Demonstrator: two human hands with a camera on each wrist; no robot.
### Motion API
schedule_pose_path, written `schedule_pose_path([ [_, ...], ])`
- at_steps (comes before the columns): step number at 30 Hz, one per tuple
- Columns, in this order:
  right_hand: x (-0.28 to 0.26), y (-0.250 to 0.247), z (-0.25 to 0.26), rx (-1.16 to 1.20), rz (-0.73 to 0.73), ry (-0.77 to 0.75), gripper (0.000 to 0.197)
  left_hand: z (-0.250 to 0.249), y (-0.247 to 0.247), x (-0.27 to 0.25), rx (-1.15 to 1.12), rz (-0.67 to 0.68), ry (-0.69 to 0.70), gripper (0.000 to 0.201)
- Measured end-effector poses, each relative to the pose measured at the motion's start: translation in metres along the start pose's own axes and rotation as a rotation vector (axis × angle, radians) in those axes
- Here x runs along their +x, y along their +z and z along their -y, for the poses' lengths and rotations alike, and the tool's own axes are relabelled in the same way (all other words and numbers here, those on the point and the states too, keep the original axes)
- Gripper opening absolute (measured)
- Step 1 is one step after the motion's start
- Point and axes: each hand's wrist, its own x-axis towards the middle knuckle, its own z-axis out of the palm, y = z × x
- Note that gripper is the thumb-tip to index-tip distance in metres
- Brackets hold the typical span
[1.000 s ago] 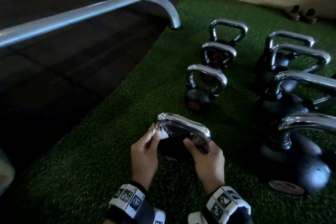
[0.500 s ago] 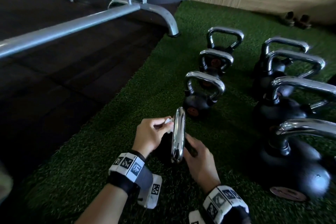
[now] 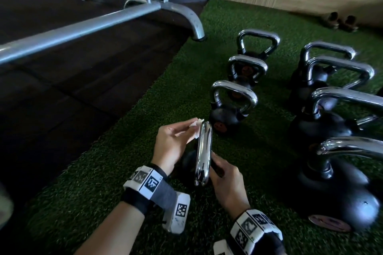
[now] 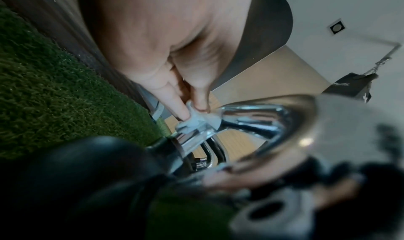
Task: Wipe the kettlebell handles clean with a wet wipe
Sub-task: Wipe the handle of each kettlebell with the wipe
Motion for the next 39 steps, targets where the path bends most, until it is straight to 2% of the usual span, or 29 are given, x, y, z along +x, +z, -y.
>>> schedule_pose_path([
  [5, 0.0, 0.003, -0.012, 0.036, -0.006, 0.0, 0.041, -0.002, 0.001, -0.036, -0.069, 0.001, -0.013, 0.028],
  [8, 0.001, 0.002, -0.016, 0.058, 0.002, -0.005, 0.042, -0.006, 0.003, -0.034, 0.039, 0.027, 0.024, 0.03],
  [12, 0.004, -0.001, -0.012, 0.071, 0.014, -0.003, 0.044, -0.018, 0.001, -0.038, 0.135, -0.009, 0.082, 0.025],
  [14, 0.002, -0.002, -0.011, 0.07, 0.015, -0.006, 0.044, -0.02, -0.008, -0.054, 0.184, 0.031, 0.067, 0.025],
  [18, 0.0, -0.006, -0.014, 0.074, 0.039, 0.007, 0.037, -0.024, -0.021, -0.082, 0.238, 0.226, 0.015, 0.028],
  [21, 0.0, -0.009, -0.017, 0.07, 0.059, 0.004, 0.036, -0.019, -0.023, -0.092, 0.333, 0.245, 0.084, 0.029],
  [25, 0.001, -0.01, -0.019, 0.063, 0.063, 0.023, 0.034, -0.015, -0.031, -0.098, 0.385, 0.304, 0.104, 0.028],
  [31, 0.007, -0.003, -0.018, 0.052, 0.044, -0.017, 0.04, -0.007, -0.046, -0.098, 0.418, 0.334, 0.177, 0.022],
  [35, 0.008, -0.001, -0.02, 0.01, 0.045, -0.022, 0.037, 0.0, -0.048, -0.098, 0.528, 0.318, 0.253, 0.02],
  [37, 0.008, -0.006, -0.014, 0.018, 0.071, -0.002, 0.036, -0.001, -0.049, -0.096, 0.533, 0.35, 0.208, 0.021],
  [39, 0.008, -0.017, -0.001, 0.037, 0.071, 0.002, 0.034, -0.004, -0.051, -0.092, 0.49, 0.326, 0.121, 0.025],
])
